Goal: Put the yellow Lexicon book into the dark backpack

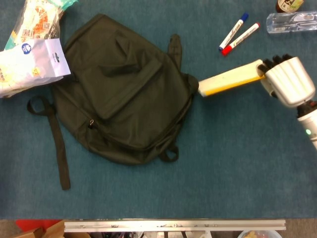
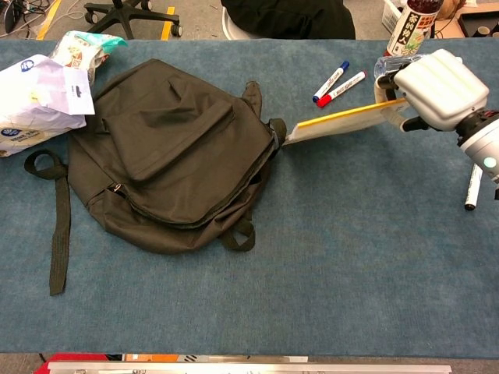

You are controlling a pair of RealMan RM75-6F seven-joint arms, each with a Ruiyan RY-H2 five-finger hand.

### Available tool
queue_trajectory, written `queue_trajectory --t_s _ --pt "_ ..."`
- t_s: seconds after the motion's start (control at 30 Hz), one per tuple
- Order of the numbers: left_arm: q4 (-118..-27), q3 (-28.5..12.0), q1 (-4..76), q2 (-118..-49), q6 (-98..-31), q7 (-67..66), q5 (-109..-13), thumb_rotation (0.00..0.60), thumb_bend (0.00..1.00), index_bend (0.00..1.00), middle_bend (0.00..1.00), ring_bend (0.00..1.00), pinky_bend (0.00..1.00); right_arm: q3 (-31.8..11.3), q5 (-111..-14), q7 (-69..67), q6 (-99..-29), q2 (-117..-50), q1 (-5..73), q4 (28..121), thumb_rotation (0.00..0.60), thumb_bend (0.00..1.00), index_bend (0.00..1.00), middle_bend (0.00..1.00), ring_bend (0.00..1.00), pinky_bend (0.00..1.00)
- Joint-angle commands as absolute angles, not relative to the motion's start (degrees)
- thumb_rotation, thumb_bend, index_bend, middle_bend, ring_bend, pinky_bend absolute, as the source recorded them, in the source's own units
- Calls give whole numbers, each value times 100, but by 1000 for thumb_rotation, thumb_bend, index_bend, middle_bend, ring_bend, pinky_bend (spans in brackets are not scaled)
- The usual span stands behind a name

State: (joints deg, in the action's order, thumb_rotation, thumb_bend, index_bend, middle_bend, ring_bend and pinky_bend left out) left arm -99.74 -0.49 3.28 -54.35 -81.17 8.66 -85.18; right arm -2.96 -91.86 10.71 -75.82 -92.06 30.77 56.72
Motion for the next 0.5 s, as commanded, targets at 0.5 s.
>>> queue_trajectory --t_s 0.5 --pt "-10258 1 1300 -5026 -7025 581 -9324 600 349 160 128 103 70 -506 -9879 989 -9460 -8578 2770 5869 600 330 822 774 657 660"
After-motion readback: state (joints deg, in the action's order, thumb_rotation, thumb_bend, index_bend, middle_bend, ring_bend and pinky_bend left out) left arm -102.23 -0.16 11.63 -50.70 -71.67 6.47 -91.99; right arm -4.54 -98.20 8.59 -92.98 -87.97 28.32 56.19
